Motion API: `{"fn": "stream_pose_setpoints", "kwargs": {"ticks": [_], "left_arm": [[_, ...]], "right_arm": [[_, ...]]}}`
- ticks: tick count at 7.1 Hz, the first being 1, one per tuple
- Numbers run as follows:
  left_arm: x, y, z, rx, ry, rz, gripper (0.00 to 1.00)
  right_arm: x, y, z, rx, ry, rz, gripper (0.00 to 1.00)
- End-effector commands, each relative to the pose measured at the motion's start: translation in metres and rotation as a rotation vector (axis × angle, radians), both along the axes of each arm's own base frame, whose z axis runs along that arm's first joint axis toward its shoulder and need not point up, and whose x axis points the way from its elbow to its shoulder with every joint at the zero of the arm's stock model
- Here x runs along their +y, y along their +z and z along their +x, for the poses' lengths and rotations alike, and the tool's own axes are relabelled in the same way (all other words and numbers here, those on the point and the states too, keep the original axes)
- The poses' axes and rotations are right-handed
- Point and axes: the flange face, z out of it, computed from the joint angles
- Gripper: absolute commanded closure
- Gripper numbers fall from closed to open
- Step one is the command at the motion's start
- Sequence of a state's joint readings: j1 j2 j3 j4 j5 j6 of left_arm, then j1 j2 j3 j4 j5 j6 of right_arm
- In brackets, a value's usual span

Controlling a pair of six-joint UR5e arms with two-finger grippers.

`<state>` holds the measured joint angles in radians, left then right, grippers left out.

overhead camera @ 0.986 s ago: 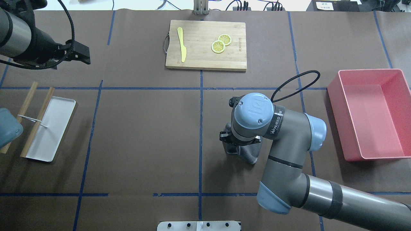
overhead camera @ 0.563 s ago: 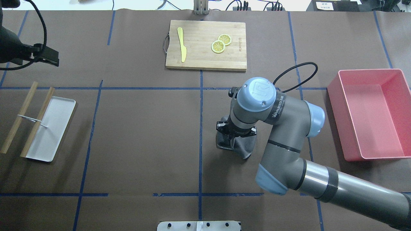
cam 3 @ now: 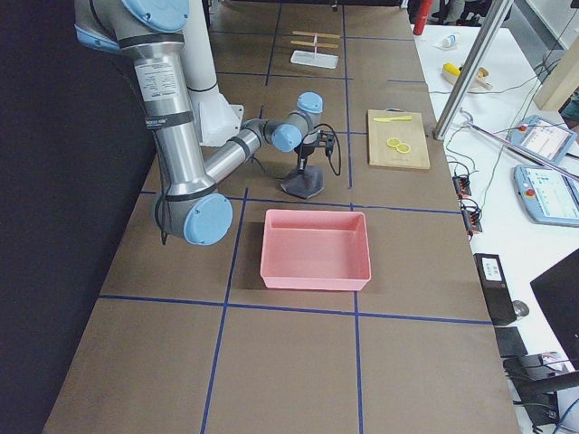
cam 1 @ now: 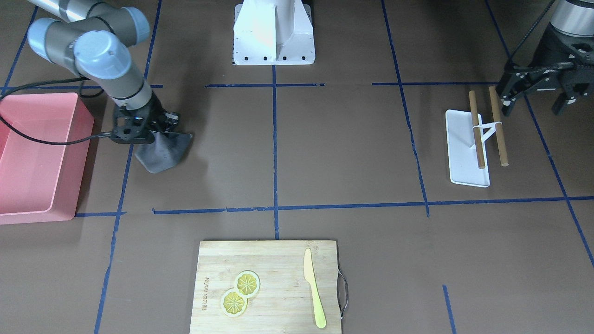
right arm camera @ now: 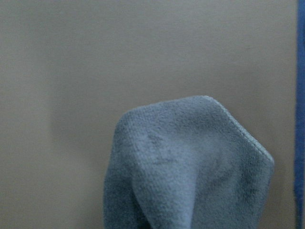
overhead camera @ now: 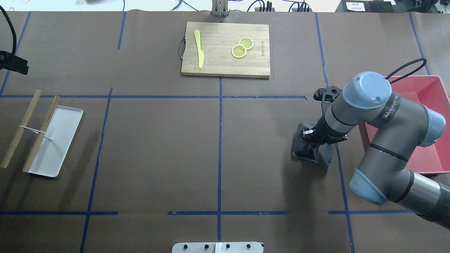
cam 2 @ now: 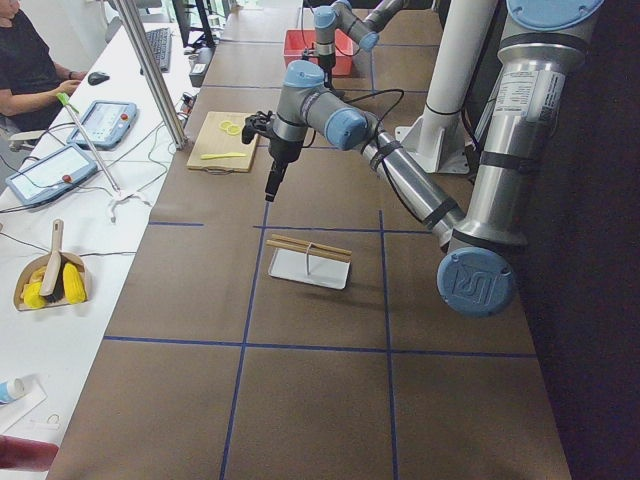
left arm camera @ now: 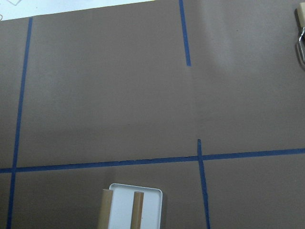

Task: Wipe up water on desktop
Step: 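Wipe the table with the cloth in the right gripper, sliding it back and forth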

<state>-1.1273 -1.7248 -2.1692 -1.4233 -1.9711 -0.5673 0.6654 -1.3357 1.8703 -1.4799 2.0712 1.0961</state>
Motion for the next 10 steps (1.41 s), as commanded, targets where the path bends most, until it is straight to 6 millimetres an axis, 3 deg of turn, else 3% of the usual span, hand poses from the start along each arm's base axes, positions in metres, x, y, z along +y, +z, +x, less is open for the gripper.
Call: {"fn": "stream_pose_setpoints", "kwargs": {"ticks": [1, 2, 4, 5, 6, 7, 8, 10], "left_arm": [[0.001, 0.008, -0.007, -0.014, 0.005, -0.003, 0.00], [0.000, 0.009, -0.011, -0.015, -0.002, -0.003, 0.00], [-0.003, 0.012, -0.023, -0.033, 0.010, 0.017, 0.00], [-0.004, 0.012, -0.024, -0.034, 0.008, 0.017, 0.00], [-0.003, 0.012, -0.024, -0.032, 0.009, 0.017, 0.00], [0.004, 0.026, -0.028, -0.039, 0.008, -0.005, 0.00], [0.004, 0.027, -0.028, -0.043, 0.019, 0.001, 0.00], [0.004, 0.029, -0.030, -0.045, 0.016, -0.002, 0.00]], "right_arm": [[-0.001, -0.016, -0.008, -0.011, -0.004, 0.010, 1.00], [0.005, -0.060, -0.051, -0.045, 0.022, -0.035, 1.00], [-0.002, -0.125, -0.124, -0.078, 0.060, -0.100, 1.00], [-0.010, -0.153, -0.153, -0.088, 0.077, -0.124, 1.00], [-0.014, -0.175, -0.170, -0.096, 0.095, -0.144, 1.00], [-0.017, -0.176, -0.176, -0.091, 0.097, -0.151, 1.00], [-0.015, -0.146, -0.156, -0.073, 0.106, -0.158, 1.00], [-0.005, -0.088, -0.066, -0.067, 0.072, -0.084, 1.00]]}}
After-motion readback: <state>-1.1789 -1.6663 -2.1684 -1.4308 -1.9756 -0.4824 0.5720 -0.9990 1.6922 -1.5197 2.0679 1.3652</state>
